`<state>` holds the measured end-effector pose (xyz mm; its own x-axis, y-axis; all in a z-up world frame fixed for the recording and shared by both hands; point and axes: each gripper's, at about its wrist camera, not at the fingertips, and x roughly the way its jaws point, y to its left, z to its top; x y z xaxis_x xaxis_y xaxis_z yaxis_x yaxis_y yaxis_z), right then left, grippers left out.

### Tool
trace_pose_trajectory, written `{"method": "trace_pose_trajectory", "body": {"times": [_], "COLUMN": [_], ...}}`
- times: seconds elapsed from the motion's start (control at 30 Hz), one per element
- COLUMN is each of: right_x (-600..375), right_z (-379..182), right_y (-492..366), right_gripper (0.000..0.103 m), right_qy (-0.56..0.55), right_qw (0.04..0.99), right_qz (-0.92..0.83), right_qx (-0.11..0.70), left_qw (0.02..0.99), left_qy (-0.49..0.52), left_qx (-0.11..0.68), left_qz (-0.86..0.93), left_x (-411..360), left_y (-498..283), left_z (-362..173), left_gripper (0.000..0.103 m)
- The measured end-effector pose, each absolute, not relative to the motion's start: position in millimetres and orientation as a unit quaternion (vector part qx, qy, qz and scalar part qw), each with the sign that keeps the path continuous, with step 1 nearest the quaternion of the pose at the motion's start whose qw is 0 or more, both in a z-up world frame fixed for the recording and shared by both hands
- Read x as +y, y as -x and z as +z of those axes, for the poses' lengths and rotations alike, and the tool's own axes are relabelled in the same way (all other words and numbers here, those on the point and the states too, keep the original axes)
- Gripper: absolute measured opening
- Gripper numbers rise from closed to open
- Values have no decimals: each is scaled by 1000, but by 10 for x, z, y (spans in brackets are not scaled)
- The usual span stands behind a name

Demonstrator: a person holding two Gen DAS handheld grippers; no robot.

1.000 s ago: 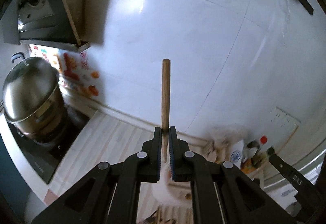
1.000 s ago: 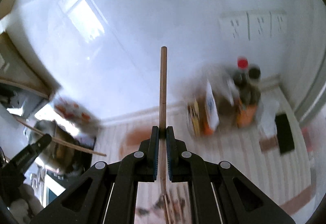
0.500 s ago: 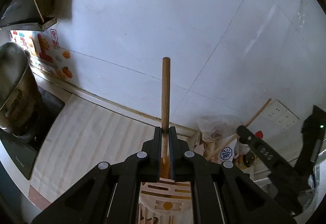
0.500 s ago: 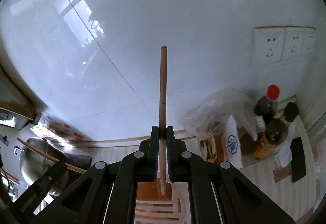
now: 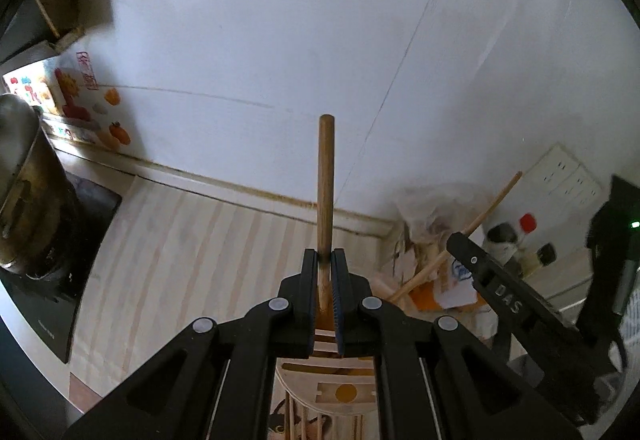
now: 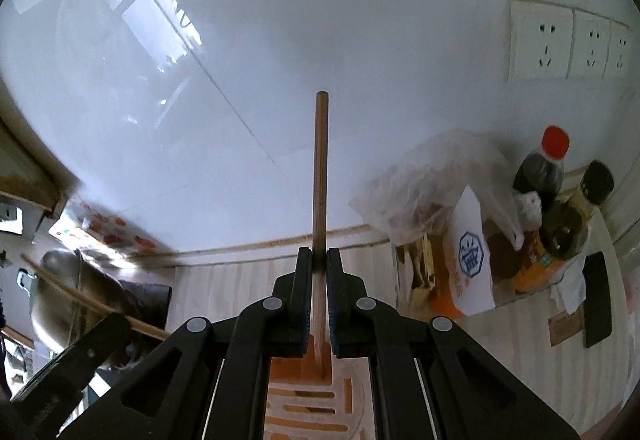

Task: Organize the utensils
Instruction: 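Lift both held chopsticks and lower them into the pink utensil holder, then open the left tool while the right tool opens, releasing chopsticks into holder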

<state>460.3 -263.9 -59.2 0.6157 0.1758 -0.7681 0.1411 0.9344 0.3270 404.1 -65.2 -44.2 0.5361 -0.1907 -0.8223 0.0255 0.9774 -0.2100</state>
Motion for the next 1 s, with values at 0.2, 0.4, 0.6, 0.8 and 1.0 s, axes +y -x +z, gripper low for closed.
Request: {"method": "trace_pose_trajectory", "body": {"times": [0.2,0.4,0.6,0.8,1.0], "right_x": [-2581,-2586,-2687,-2860,-2941], "right_z": [-732,-729,-496,-344,-435], "right_y": [-4561,-4528,-4272,-3854,-3443], "right_gripper": [7,13,42,61,86], "right_qy": [-175,-184,-192,-208,-196], "right_qw": [873,860,869,880,891], "right_qz": [27,51,43,15,-14], "right_qx": [454,474,454,427,410], "left_qw": [851,870,893,903,895], "left_qy": [88,74,58,45,27], "left_qx": [511,482,445,427,446], "left_qz": [-88,-77,-35,-4,7], "left_x": [-694,-602,-358,-147,-94], "left_y": [-4086,-3961,-3773,-3539,-3297], "left_z": [-609,-390,-226,-300,-612], "left_gripper": [6,27,73,103,103]}}
